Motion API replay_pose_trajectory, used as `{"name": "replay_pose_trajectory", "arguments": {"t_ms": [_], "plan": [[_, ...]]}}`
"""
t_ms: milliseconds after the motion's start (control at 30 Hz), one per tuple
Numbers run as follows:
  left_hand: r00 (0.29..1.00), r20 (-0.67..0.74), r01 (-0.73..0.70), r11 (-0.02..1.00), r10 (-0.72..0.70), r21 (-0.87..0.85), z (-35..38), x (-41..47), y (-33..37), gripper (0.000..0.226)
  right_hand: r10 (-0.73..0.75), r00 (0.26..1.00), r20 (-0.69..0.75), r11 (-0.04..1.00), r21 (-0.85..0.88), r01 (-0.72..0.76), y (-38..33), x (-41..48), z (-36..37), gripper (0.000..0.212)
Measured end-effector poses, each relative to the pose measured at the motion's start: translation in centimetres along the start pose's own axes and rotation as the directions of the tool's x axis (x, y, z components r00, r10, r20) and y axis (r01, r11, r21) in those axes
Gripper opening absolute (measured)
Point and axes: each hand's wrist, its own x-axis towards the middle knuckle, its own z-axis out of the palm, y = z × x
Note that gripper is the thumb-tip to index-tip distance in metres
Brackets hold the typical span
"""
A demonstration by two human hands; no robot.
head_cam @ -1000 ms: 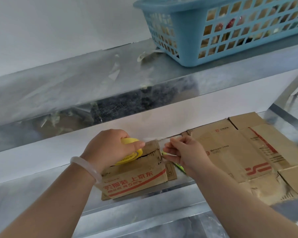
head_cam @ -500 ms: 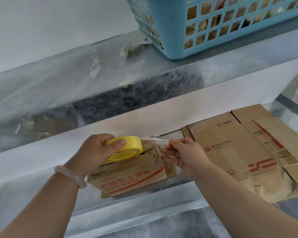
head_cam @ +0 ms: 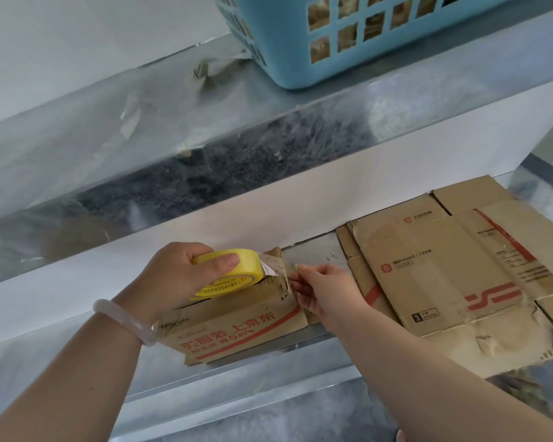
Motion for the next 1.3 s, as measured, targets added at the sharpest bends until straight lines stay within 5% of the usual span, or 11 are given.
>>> {"name": "replay_pose_trajectory", "arguments": {"t_ms": [300,733,833,900,1000,1133,1300], "plan": [[1.000,0.011,0.007,1.000,-0.007,-0.007,-0.2,-0.3,0.6,0.055,-0.066,0.994,-0.081,0.952,-0.304,0.038,1.2,0.1,0.4,0.025],[0.998,0.068,0.013,0.998,-0.009,-0.055,-0.3,-0.3,0.5,0.031,0.111,0.993,-0.028,0.991,-0.073,-0.113,2.4,1.2,0.1,0.037],[0.998,0.058,0.005,0.999,-0.002,-0.051,-0.4,-0.1,0.4,0.035,0.079,0.995,-0.056,0.978,-0.190,-0.088,1.6,0.4,-0.1,0.038],[0.999,0.048,-0.001,0.999,0.002,-0.034,-0.4,0.1,0.3,0.040,-0.147,0.987,-0.057,0.911,-0.396,0.113,0.8,-0.7,-0.2,0.034],[0.998,0.059,-0.011,1.000,0.013,-0.028,-0.6,0.2,0.4,0.040,-0.448,0.872,0.198,0.758,-0.432,0.488,-0.5,-2.6,0.5,0.046],[0.997,0.080,-0.007,0.999,0.011,-0.050,-0.9,0.3,0.2,0.045,-0.391,0.757,0.523,0.374,-0.662,0.650,-1.3,-2.1,1.4,0.087],[0.996,0.059,-0.071,0.997,0.072,-0.016,-0.9,0.4,-0.7,0.055,-0.450,0.647,0.615,0.261,-0.602,0.754,-0.7,-1.0,0.9,0.075]]}}
